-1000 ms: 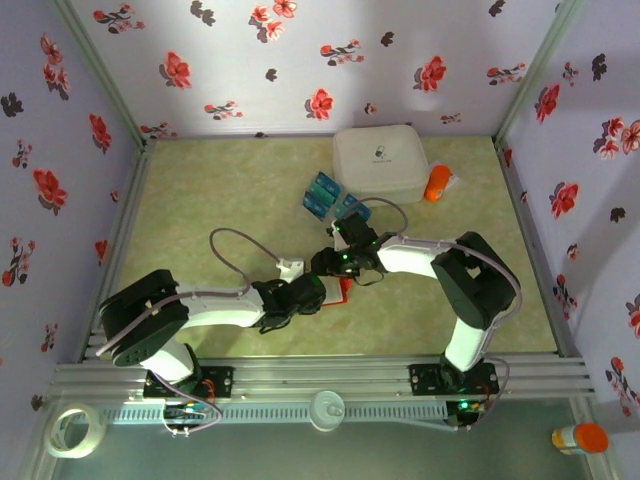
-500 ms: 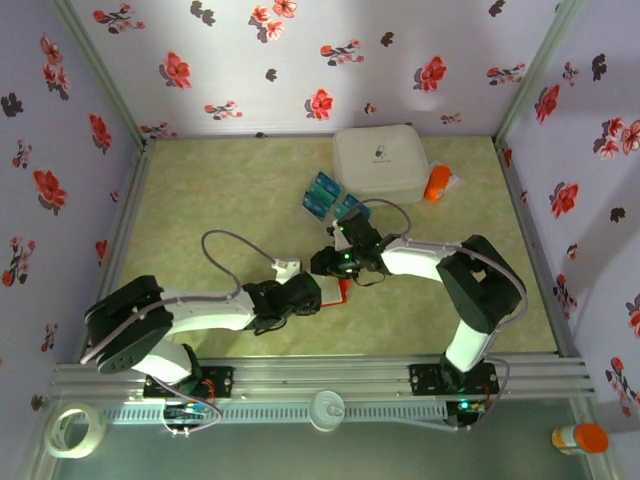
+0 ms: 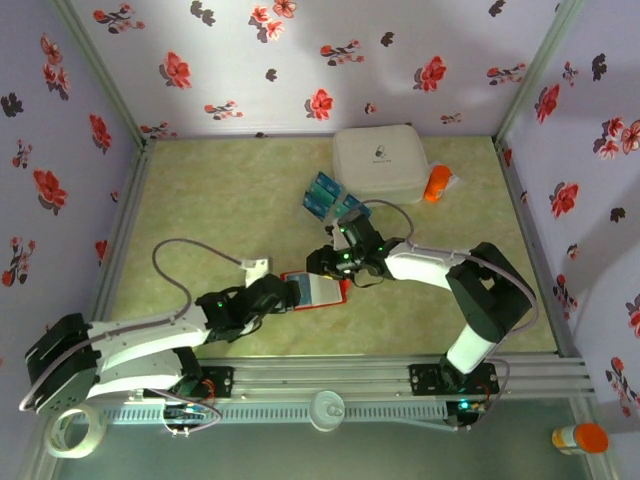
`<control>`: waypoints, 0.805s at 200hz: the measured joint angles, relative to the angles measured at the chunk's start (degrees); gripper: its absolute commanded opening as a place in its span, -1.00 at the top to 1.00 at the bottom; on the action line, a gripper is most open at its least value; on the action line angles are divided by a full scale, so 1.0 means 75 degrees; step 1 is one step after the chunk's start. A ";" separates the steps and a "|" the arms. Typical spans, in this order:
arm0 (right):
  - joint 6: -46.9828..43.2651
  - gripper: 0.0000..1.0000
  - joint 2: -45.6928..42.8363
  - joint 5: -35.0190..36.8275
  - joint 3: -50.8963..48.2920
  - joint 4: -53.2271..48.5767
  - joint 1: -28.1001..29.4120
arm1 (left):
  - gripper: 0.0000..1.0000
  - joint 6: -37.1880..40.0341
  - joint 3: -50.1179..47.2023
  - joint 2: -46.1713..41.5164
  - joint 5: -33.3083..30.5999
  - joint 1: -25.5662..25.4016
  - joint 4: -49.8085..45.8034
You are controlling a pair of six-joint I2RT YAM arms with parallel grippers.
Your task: Put the credit cards into the card holder
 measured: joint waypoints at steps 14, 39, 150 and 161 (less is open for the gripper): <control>0.0061 0.15 0.0000 0.0023 0.0012 -0.0003 0.0131 | -0.72 -0.0038 -0.0201 -0.0329 -0.0032 0.0093 -0.0090; 0.0175 0.15 0.0134 0.0050 0.0181 0.0012 0.0356 | -0.73 -0.0085 -0.0434 -0.0781 -0.0076 0.0224 -0.0274; 0.0720 0.12 0.1504 0.0221 0.0612 0.0729 0.0825 | -0.73 -0.0221 -0.0836 -0.1294 -0.0076 0.0396 -0.0434; 0.0743 0.12 0.1513 0.0221 0.0615 0.0752 0.0825 | -0.73 -0.0224 -0.0839 -0.1291 -0.0076 0.0402 -0.0434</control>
